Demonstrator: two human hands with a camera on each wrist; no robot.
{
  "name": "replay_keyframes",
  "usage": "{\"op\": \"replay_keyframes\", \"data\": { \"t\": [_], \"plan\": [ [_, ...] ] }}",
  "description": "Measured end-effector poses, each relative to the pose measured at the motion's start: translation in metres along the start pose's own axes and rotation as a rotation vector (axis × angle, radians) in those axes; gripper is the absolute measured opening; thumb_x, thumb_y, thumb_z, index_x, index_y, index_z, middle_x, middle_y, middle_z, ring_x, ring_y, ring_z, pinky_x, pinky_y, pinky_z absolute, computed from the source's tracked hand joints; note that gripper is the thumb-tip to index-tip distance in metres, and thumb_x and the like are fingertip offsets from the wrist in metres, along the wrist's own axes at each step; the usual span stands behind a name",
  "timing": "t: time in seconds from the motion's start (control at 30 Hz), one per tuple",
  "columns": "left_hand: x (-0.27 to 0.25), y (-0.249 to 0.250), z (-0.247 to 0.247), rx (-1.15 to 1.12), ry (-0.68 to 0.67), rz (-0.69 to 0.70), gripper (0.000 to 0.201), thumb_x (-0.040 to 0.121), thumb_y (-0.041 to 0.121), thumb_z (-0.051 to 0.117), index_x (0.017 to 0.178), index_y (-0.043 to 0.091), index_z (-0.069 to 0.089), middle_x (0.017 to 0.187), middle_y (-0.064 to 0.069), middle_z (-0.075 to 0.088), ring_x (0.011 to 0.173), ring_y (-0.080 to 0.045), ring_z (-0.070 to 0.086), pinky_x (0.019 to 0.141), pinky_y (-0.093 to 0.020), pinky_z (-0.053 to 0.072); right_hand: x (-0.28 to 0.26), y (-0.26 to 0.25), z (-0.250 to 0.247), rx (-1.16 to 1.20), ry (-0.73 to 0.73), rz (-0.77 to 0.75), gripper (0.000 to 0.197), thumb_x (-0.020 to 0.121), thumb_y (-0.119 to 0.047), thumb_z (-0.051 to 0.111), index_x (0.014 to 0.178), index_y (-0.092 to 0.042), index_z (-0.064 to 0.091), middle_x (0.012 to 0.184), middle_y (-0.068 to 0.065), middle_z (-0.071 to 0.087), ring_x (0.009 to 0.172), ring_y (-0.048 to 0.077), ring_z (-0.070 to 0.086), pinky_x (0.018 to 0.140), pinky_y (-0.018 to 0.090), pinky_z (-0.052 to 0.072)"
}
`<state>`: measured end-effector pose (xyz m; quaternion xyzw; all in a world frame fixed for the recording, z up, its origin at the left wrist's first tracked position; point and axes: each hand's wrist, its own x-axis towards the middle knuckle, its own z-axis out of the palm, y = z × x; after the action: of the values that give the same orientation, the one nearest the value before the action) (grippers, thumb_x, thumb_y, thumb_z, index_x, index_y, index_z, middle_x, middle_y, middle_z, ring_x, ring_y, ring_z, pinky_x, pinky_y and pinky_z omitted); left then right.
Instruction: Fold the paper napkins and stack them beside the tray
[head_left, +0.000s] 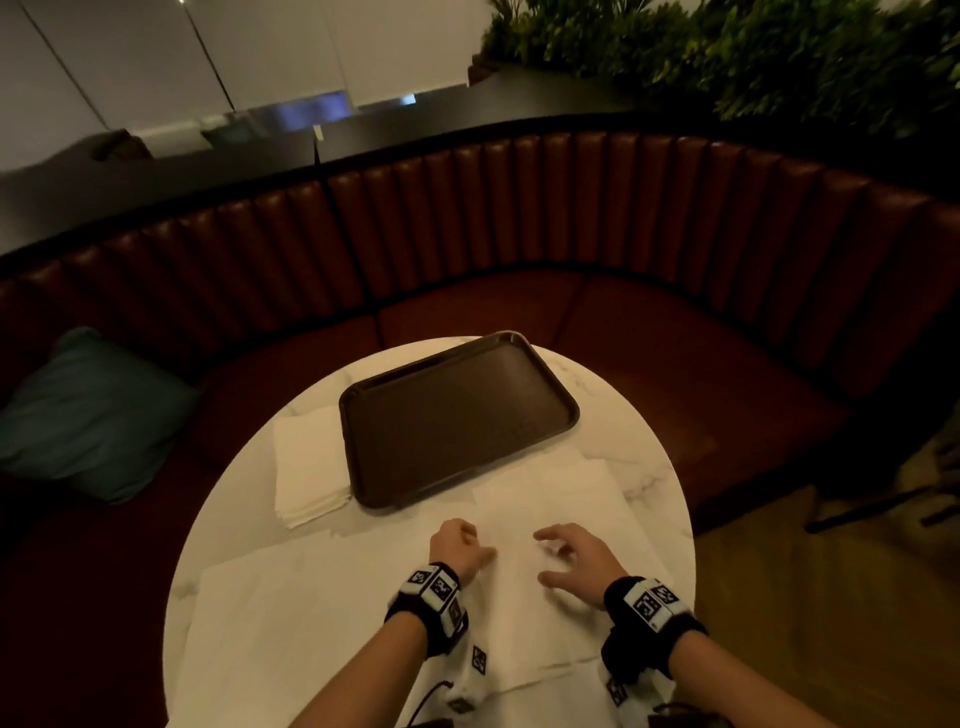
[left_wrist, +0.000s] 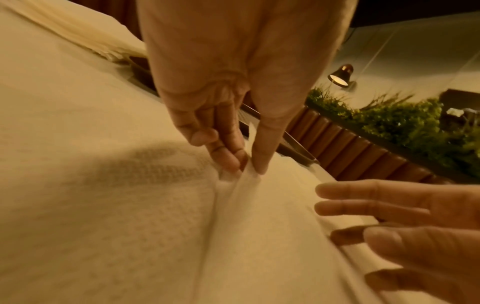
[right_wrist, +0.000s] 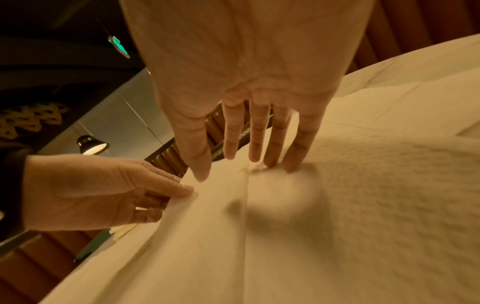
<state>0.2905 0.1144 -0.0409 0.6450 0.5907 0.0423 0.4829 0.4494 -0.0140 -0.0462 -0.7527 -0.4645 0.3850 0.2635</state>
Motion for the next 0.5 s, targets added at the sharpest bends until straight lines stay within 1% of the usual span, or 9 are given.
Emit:
{"op": "replay_keyframes", "data": {
  "t": [0.03,0.1,0.13,0.17,0.23,0.27,0.37,0.43,0.5],
  "plan": [
    [-0.002,0.003,-0.001,-0.004,-0.013,0.033,0.021,0.076,0.013,0.078,0.079,0.016,0.058,0.075,-0.002,0.061,0.073,-0.019,0.059,0.068,-0.027,0.048,0.000,-0.001,-0.002,0.048,0.033,0.002,0.048,0.079,-0.022,0.076,0.122,-0.030,0.055,0.120,-0.004,0.053,0.100,0.014,0.056,0.087,0.020,0.045],
    [-0.004,0.007,-0.004,-0.064,-0.048,0.109,0.033,0.079,0.012,0.073,0.056,0.019,0.051,0.058,0.000,0.046,0.064,-0.020,0.047,0.064,-0.029,0.039,0.001,-0.004,-0.006,0.148,0.080,0.009,0.044,0.080,-0.021,0.075,0.119,-0.029,0.056,0.116,-0.003,0.057,0.095,0.016,0.060,0.077,0.015,0.046],
    [-0.008,0.011,-0.007,-0.143,-0.066,0.116,0.035,0.080,0.011,0.071,0.053,0.018,0.049,0.057,-0.001,0.043,0.065,-0.020,0.045,0.063,-0.030,0.038,0.002,-0.006,-0.009,0.197,0.094,0.012,0.042,0.081,-0.022,0.074,0.118,-0.029,0.056,0.114,-0.003,0.059,0.093,0.017,0.061,0.073,0.013,0.045],
    [-0.013,0.017,-0.011,-0.236,-0.085,0.113,0.028,0.081,0.012,0.069,0.057,0.015,0.054,0.061,-0.004,0.046,0.068,-0.021,0.047,0.063,-0.031,0.039,0.004,-0.008,-0.012,0.239,0.103,0.014,0.040,0.083,-0.024,0.074,0.119,-0.028,0.057,0.113,-0.003,0.060,0.091,0.017,0.062,0.070,0.013,0.045],
    [-0.022,0.030,-0.019,-0.465,-0.141,0.074,0.006,0.084,0.011,0.063,0.078,0.010,0.065,0.077,-0.008,0.056,0.075,-0.024,0.054,0.062,-0.031,0.044,0.009,-0.012,-0.017,0.304,0.105,0.025,0.040,0.084,-0.029,0.072,0.121,-0.027,0.057,0.113,-0.002,0.061,0.088,0.015,0.062,0.067,0.015,0.046],
    [-0.027,0.034,-0.023,-0.577,-0.177,0.038,0.007,0.086,0.009,0.059,0.087,0.010,0.066,0.082,-0.008,0.059,0.076,-0.024,0.057,0.061,-0.031,0.047,0.010,-0.014,-0.018,0.336,0.105,0.030,0.040,0.085,-0.032,0.071,0.122,-0.027,0.057,0.115,0.000,0.061,0.088,0.016,0.062,0.068,0.018,0.046],
    [-0.041,0.045,-0.039,-0.860,-0.287,-0.068,0.019,0.086,0.010,0.054,0.102,0.006,0.064,0.091,-0.011,0.060,0.079,-0.026,0.060,0.067,-0.039,0.053,0.014,-0.021,-0.020,0.419,0.134,0.049,0.047,0.084,-0.035,0.071,0.127,-0.027,0.053,0.124,0.001,0.055,0.103,0.020,0.059,0.082,0.027,0.048],
    [-0.051,0.047,-0.049,-1.020,-0.353,-0.107,0.015,0.079,0.011,0.056,0.089,0.007,0.065,0.095,-0.015,0.060,0.087,-0.031,0.060,0.079,-0.049,0.052,0.017,-0.026,-0.024,0.490,0.144,0.078,0.062,0.081,-0.037,0.074,0.135,-0.027,0.044,0.128,0.001,0.048,0.117,0.021,0.049,0.097,0.034,0.043],
    [-0.061,0.047,-0.057,-1.116,-0.387,-0.104,0.009,0.075,0.013,0.054,0.077,0.008,0.061,0.098,-0.017,0.060,0.091,-0.034,0.059,0.087,-0.054,0.048,0.019,-0.031,-0.028,0.650,0.082,0.146,0.074,0.081,-0.040,0.073,0.142,-0.029,0.033,0.130,0.004,0.046,0.125,0.025,0.045,0.104,0.041,0.037]
  ]
}}
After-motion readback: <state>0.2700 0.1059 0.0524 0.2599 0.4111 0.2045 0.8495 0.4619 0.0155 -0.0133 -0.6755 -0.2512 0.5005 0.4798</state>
